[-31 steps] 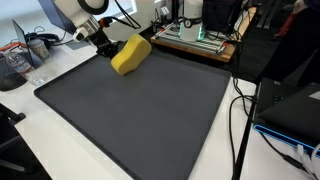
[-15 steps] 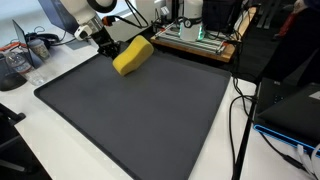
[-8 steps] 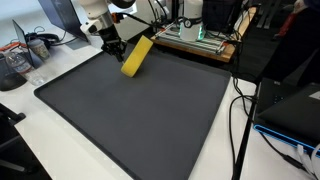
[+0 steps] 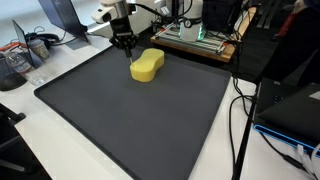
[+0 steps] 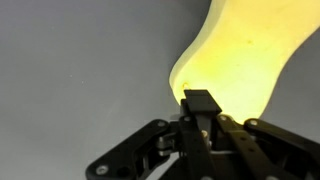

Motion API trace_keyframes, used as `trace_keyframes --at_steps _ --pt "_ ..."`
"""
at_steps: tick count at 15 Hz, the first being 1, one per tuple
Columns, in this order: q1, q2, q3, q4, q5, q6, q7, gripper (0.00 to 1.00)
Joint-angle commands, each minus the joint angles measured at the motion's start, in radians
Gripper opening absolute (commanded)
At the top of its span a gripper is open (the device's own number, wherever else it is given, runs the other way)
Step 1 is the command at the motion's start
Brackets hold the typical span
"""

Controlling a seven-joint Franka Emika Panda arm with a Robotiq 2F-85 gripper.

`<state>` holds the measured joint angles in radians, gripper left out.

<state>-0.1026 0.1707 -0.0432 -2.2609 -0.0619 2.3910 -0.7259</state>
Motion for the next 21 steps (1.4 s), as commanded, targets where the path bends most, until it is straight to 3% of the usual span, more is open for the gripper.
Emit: trace_keyframes --at_steps 1,6,11,16,18,21 --pt "0.035 -0.085 0.019 -0.074 -0.048 0.044 0.091 0.03" --pt "0.060 -0.143 0.038 -0.091 -0.025 0.082 0.164 0.03" --pt "0.036 -0.195 0.014 -0.056 0.137 0.059 0.110 0.03" --pt "0.005 -0.227 -0.066 -0.002 0.440 -0.034 -0.111 0.03" --pt "-0.020 -0.203 -0.115 0.052 0.560 -0.119 -0.244 0.03" --pt "-0.076 -0.141 -0.179 0.134 0.652 -0.273 -0.357 0.03"
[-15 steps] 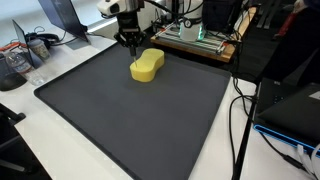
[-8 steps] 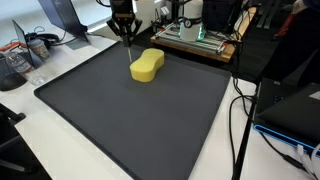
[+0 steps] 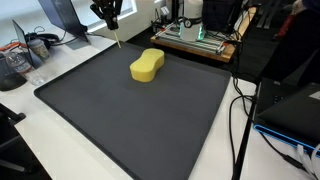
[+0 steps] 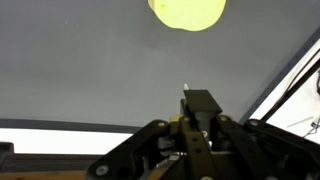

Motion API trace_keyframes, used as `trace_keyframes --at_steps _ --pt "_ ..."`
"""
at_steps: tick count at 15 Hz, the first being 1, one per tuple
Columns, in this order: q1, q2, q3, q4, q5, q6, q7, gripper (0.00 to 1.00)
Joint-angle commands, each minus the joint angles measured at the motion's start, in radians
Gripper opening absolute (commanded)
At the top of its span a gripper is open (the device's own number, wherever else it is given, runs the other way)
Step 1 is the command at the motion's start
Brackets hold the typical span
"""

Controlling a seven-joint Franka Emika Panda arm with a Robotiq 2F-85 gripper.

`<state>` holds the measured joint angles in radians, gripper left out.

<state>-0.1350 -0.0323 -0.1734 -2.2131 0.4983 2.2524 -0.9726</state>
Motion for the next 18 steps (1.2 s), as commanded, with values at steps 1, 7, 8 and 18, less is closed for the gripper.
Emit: trace_keyframes --at_steps 1,7,8,18 --pt "-0.065 0.092 -0.065 0.117 0.103 -0.186 -0.132 0.03" --pt "-0.186 0.331 -0.076 0.315 0.129 -0.423 -0.174 0.03" --pt "-0.204 0.371 -0.068 0.348 0.130 -0.450 -0.170 0.03" --pt "-0.357 0.645 0.011 0.602 0.171 -0.583 -0.157 0.03"
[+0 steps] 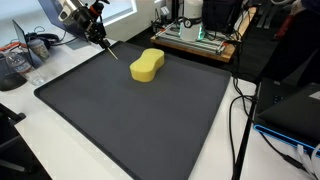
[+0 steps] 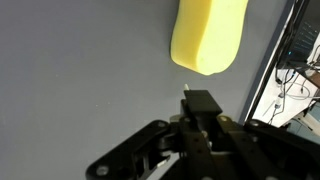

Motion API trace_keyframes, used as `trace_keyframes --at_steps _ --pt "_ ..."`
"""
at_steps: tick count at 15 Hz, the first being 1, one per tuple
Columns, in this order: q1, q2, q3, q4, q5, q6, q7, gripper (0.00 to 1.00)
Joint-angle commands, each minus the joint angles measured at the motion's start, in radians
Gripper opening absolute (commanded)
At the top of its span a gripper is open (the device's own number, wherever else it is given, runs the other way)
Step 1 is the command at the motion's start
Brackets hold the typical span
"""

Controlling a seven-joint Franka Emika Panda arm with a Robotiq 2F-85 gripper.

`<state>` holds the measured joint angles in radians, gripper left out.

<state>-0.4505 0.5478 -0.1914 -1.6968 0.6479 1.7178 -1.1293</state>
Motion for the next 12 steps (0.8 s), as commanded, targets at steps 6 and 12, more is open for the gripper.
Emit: trace_keyframes --at_steps 6,12 --pt "-0.021 0.139 0.061 0.144 -0.001 0.007 0.054 0.03" --pt "0.052 0.199 0.099 0.169 -0.084 0.065 0.127 0.03"
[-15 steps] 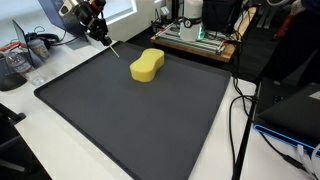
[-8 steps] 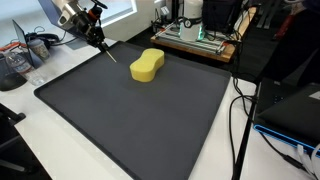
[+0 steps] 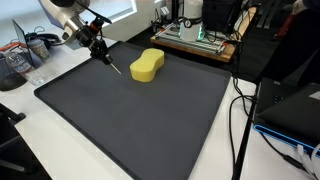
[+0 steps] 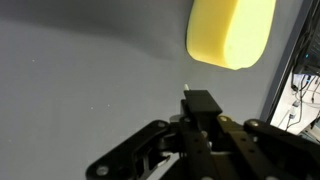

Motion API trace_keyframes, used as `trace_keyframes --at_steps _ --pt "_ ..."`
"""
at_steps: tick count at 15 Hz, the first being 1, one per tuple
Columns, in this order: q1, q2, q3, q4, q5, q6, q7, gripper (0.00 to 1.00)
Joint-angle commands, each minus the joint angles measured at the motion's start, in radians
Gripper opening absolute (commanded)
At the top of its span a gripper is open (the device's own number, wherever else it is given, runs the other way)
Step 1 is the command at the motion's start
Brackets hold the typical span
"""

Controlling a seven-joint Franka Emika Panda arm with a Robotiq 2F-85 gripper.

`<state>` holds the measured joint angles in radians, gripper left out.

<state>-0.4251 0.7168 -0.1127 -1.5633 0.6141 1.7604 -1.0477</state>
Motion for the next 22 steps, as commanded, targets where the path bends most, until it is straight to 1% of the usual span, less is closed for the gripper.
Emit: trace_keyframes --at_steps 1,4,6,9,16,19,22 --pt "0.035 0.034 0.031 0.037 -0.056 0.034 0.050 0.03" --pt "0.081 0.037 0.045 0.026 -0.113 0.082 0.112 0.03" --pt "0.120 0.025 0.054 0.004 -0.161 0.134 0.182 0.03" --pt "0.184 0.007 0.057 -0.020 -0.240 0.210 0.317 0.03" --pt "0.326 -0.046 0.053 -0.080 -0.511 0.277 0.680 0.03" --pt "0.388 -0.066 0.043 -0.099 -0.622 0.267 0.840 0.03" --pt "0.463 -0.075 0.030 -0.112 -0.732 0.230 1.022 0.03"
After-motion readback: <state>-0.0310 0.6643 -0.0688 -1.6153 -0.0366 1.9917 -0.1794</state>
